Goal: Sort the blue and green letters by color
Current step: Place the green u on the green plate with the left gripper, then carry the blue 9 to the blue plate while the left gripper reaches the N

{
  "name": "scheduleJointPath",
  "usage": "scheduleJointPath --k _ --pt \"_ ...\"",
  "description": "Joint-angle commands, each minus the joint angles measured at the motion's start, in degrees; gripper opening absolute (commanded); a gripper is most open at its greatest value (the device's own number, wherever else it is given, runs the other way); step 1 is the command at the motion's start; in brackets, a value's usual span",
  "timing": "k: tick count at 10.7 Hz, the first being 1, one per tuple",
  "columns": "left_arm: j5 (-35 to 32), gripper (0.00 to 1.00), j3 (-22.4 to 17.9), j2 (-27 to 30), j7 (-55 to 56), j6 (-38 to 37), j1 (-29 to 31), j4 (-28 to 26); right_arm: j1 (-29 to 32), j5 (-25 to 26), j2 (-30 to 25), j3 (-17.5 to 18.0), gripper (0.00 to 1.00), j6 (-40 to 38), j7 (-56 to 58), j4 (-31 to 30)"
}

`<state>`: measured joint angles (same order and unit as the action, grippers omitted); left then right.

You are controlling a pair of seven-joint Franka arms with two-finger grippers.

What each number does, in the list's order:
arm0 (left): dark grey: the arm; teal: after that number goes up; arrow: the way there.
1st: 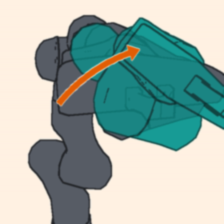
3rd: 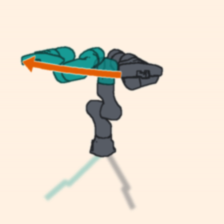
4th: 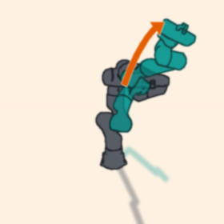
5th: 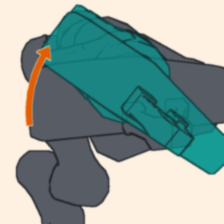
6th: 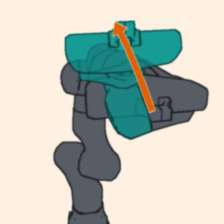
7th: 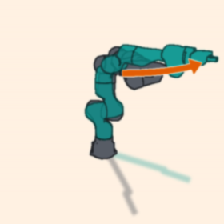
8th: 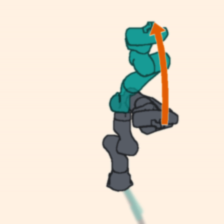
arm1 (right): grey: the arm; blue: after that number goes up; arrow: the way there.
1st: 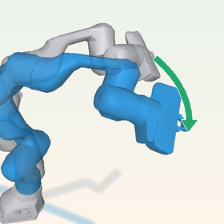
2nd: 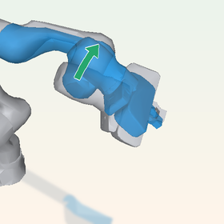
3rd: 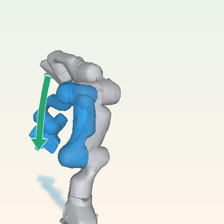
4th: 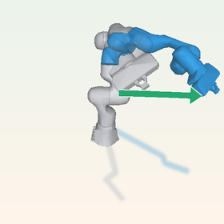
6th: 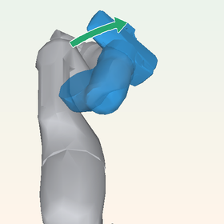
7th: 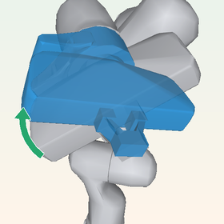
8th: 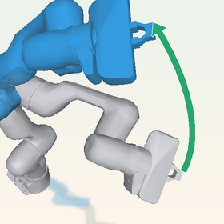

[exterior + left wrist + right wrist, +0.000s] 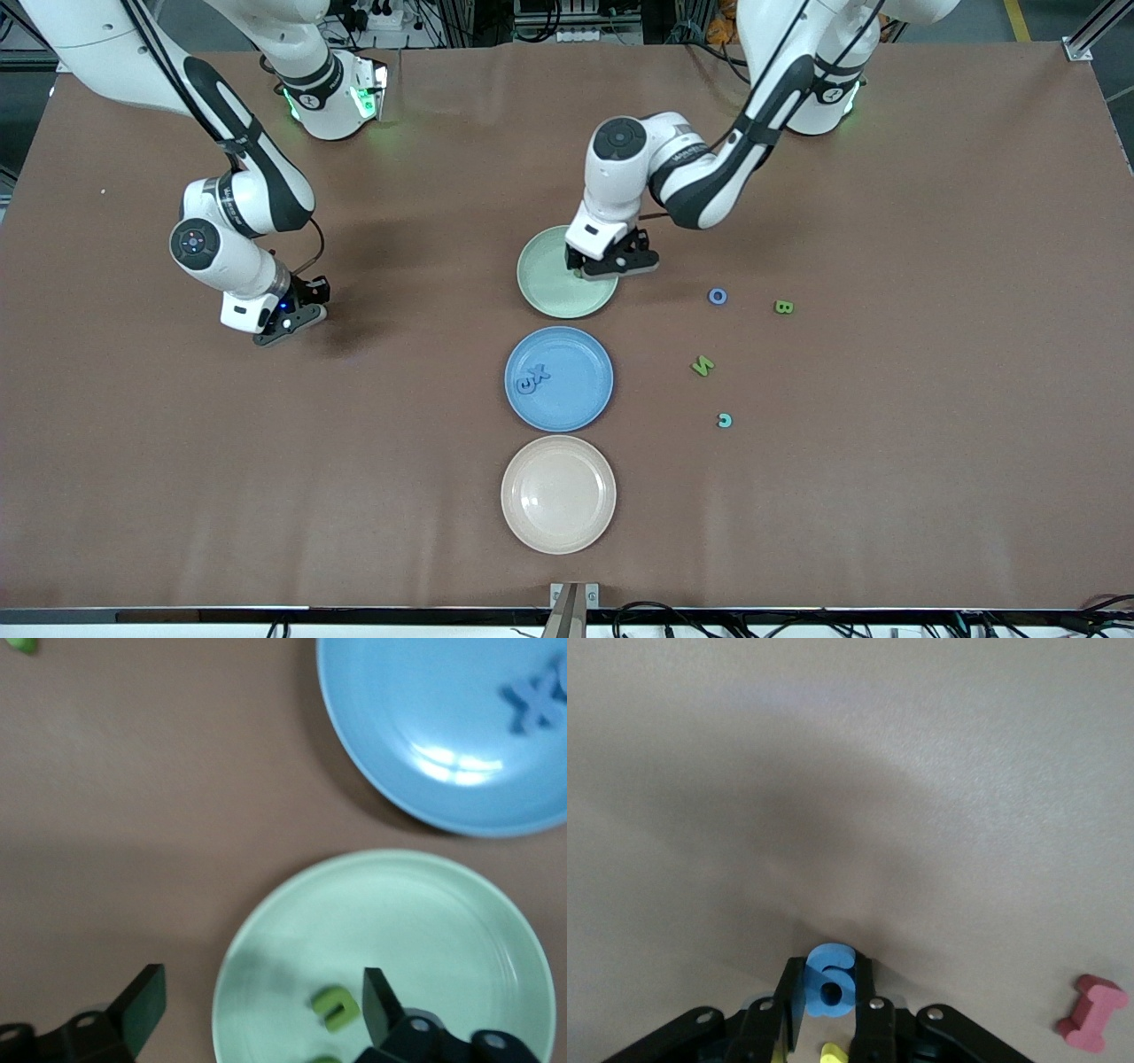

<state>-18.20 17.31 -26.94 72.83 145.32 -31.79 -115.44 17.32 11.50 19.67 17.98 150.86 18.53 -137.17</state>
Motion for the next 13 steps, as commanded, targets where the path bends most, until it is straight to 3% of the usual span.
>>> scheduleJointPath --k 1,4,7,9,13 --pt "-1.14 1.00 0.18 0.22 1.18 -1.00 7.42 1.53 -0.27 -0.59 -1.56 0.30 0.00 -3.44 -2.08 3.56" --pt "-0.87 1.00 0.09 -0.22 4.23 -1.00 12.45 3.56 -6.32 -8.14 -1.39 0.22 0.00 -9.09 -7.35 9.98" --pt "-0.96 1.00 -0.09 -2.58 9.15 -1.00 14.73 4.61 -14.65 -9.12 0.62 0.21 0.00 -10.49 -23.30 16.65" --pt "-1.05 1.00 -1.05 -6.09 15.65 -1.00 15.09 8.11 -21.07 -12.01 3.26 0.21 0.00 -10.85 -35.35 22.88" --pt "-1.05 1.00 -3.95 -10.85 19.28 -1.00 15.01 13.31 -31.28 -12.03 12.91 0.13 0.00 -10.50 -58.98 37.38"
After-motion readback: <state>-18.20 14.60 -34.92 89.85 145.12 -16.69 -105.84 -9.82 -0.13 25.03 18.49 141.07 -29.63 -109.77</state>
